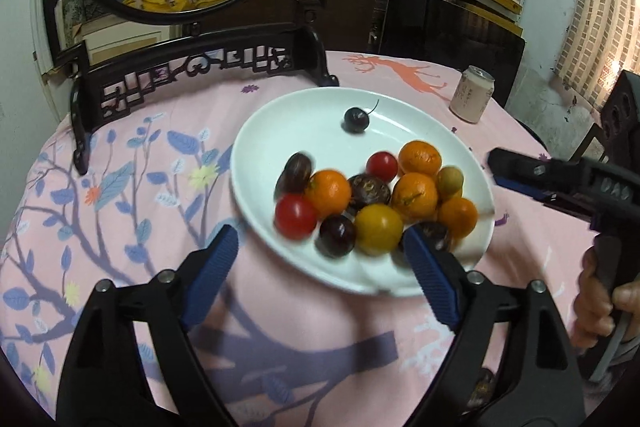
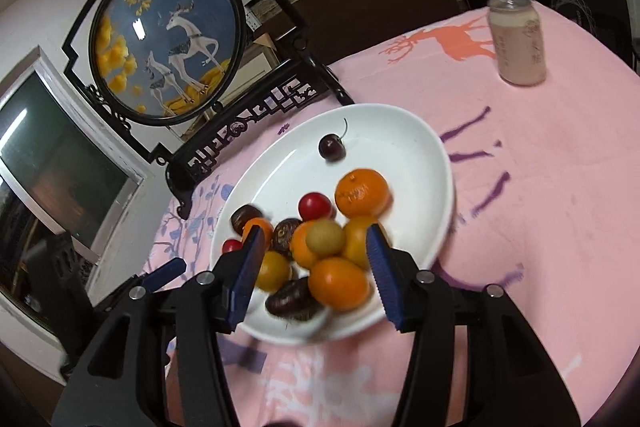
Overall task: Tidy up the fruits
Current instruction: 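Place yellow citrus on plate with right tool while left places red tomato, then grasp small yellow fruit with right tool while left grasps dark brown fruit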
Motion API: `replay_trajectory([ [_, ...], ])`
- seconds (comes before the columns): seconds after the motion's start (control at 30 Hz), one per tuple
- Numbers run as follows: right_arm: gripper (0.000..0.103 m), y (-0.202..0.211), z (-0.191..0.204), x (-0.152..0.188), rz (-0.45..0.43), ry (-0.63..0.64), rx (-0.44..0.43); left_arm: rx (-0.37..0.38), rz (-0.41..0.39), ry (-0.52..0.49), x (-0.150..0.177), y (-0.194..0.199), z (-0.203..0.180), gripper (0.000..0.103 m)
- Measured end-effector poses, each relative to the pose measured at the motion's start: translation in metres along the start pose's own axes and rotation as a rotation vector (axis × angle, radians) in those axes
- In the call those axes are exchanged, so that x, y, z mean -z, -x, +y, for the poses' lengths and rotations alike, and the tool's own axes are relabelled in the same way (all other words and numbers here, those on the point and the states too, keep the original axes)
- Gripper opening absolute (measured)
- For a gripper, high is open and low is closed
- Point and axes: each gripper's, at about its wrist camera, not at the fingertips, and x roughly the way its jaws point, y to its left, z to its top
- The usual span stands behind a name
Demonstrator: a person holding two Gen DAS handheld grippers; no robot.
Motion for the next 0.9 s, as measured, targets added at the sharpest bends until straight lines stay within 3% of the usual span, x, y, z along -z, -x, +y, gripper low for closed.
replay_trajectory([
  [0.3,0.061,0.043,0.005,0.048,0.005,0.075,0.001,-0.047,0.016,-0.04,0.041,0.021,-0.009,0.097],
  [0.43,0.072,0.06,0.004,0.08,0.027,0.088,-0.027,-0.056,0.021,-0.079,0.059,0.032,-0.018,0.097],
  [0.57,0.072,0.072,0.015,0.107,0.037,0.159,-0.022,-0.059,-0.005,-0.118,0.072,0.048,-0.028,0.1],
  [0.67,0.077,0.08,0.025,0.128,0.025,0.245,-0.003,-0.067,-0.03,-0.136,0.078,0.058,-0.033,0.101],
  [0.73,0.092,0.08,0.031,0.142,0.042,0.303,0.031,-0.047,-0.027,-0.138,0.081,0.06,-0.033,0.101],
  [0.9,0.092,0.081,0.049,0.155,0.014,0.448,0.123,-0.057,-0.02,-0.147,0.086,0.062,-0.037,0.101],
])
